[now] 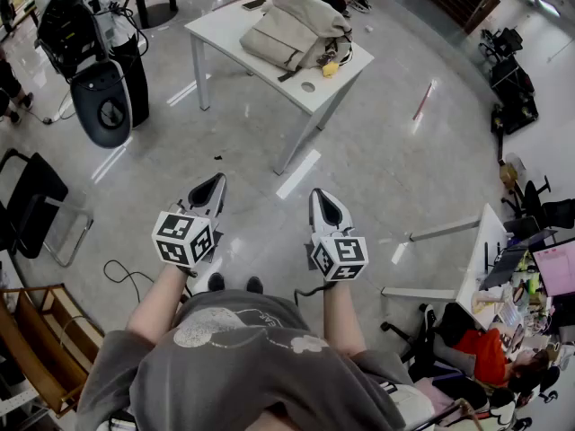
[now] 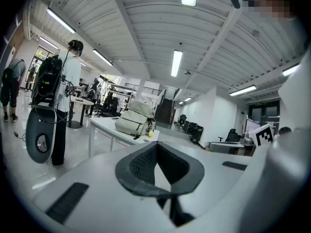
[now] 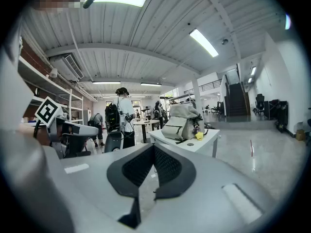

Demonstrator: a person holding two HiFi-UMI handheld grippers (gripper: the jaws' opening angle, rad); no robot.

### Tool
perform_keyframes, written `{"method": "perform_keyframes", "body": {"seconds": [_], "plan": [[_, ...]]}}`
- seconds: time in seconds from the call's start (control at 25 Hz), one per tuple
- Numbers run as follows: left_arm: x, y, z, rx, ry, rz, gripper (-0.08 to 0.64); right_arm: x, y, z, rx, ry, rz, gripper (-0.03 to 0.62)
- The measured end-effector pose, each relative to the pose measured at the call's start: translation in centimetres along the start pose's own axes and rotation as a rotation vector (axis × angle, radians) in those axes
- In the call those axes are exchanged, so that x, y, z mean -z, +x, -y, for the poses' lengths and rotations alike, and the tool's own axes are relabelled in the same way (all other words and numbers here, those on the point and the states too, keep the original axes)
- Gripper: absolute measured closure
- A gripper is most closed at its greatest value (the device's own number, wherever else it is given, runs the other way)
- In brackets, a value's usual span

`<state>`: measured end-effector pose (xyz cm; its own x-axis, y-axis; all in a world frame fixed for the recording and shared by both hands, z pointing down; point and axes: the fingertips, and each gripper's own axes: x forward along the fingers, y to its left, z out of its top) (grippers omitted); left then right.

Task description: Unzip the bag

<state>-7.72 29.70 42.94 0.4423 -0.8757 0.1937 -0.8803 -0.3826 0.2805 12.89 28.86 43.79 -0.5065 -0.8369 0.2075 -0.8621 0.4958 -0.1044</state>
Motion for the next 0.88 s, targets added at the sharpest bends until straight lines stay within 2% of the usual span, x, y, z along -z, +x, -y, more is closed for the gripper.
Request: {"method": "perform_keyframes", "body": {"seconds": [0.72,0.88], "plan": [[0.6,-1.2,0.6,-0.014,-0.003,-0.009,0.555,0.4,-1.1,-0.5,-0.012,-0.015,-0.011,0.594],[1.1,-0.8,1.2,-0.02,-0.021,-0.013,0.555,-0.4,-2.1,-0.2,-0.06,-0.01,0.067,0.592]]}}
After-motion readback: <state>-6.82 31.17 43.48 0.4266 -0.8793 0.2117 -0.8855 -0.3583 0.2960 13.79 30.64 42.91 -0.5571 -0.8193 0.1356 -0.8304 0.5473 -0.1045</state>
